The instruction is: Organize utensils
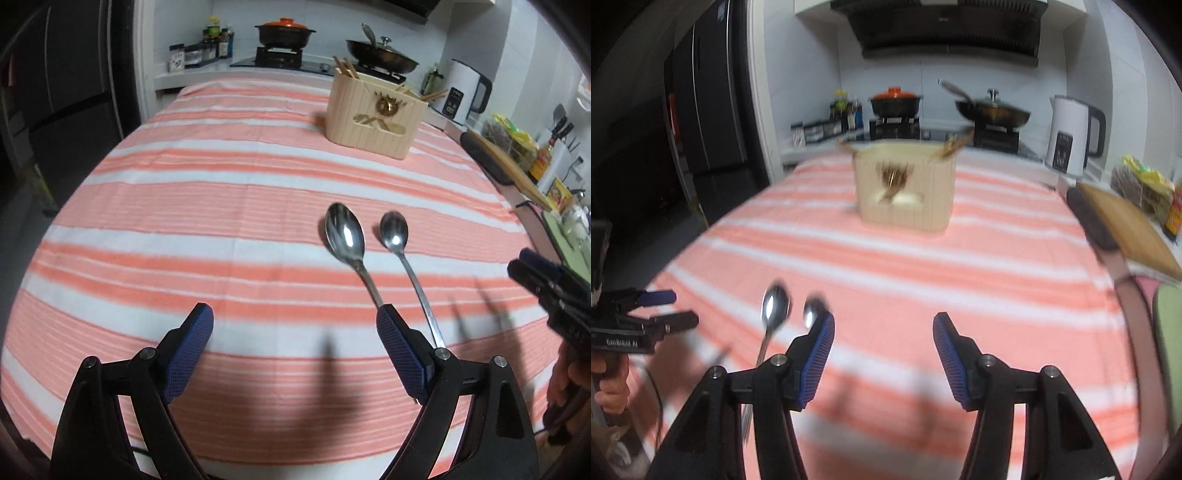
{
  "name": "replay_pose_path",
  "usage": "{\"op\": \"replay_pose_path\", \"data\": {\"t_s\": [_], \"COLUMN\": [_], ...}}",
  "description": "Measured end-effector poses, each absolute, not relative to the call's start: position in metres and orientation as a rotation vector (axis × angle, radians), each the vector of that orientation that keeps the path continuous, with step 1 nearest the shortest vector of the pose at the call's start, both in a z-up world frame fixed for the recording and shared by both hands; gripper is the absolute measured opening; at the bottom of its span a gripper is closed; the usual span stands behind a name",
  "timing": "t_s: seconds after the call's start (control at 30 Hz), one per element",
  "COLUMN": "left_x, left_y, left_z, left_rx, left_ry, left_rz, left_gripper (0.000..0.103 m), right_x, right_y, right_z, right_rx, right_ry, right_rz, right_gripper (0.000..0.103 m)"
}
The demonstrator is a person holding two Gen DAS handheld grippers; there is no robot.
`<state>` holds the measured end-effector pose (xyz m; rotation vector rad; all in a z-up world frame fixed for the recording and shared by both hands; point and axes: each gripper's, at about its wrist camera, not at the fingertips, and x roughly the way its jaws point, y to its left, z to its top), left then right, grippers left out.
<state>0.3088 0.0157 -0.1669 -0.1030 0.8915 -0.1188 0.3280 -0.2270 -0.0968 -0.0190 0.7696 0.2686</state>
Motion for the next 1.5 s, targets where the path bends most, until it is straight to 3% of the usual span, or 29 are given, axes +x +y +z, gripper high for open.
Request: {"op": "replay_pose_path", "data": {"t_s": [0.23,0.33,0.5,0.63,0.7,0.77,0.8,1.03,1.13,1.5], "left_x": [0.299,0.312,0.333,0.342,0.343,0.343,0.344,0.338,0.338,0.340], "left_y": [-0.017,-0.030,-0.052,-0.048,-0.044,-0.040,-0.036,-0.020,-0.016,0.008], "left_z": [-0.183,-0.187,-0.200,-0.210,-0.208,-0.208,-0.208,-0.208,-0.208,-0.207], "left_rx": [-0.075,-0.045,0.062,0.063,0.060,0.059,0.049,0.004,-0.005,0.001], "left_ry": [0.893,0.891,0.899,0.924,0.917,0.915,0.917,0.915,0.916,0.937], "left_rz": [-0.168,-0.152,-0.118,-0.122,-0.115,-0.121,-0.117,-0.068,-0.057,-0.070], "left_gripper": [0.091,0.090,0.087,0.064,0.042,0.011,0.007,0.005,0.005,0.010], "right_x": [0.294,0.296,0.300,0.309,0.313,0.319,0.322,0.354,0.355,0.340], "right_y": [-0.203,-0.191,-0.185,-0.187,-0.185,-0.182,-0.180,-0.146,-0.139,-0.232], "right_z": [-0.126,-0.132,-0.135,-0.133,-0.134,-0.135,-0.136,-0.152,-0.158,-0.157], "right_rx": [-0.026,-0.055,-0.052,-0.042,-0.042,-0.043,-0.041,-0.112,-0.172,-0.162], "right_ry": [0.860,0.895,0.904,0.908,0.910,0.915,0.917,0.957,0.954,0.966], "right_rz": [0.341,0.369,0.373,0.369,0.375,0.380,0.384,0.397,0.353,0.063], "right_gripper": [0.055,0.043,0.041,0.040,0.040,0.036,0.035,0.033,0.010,0.007]}}
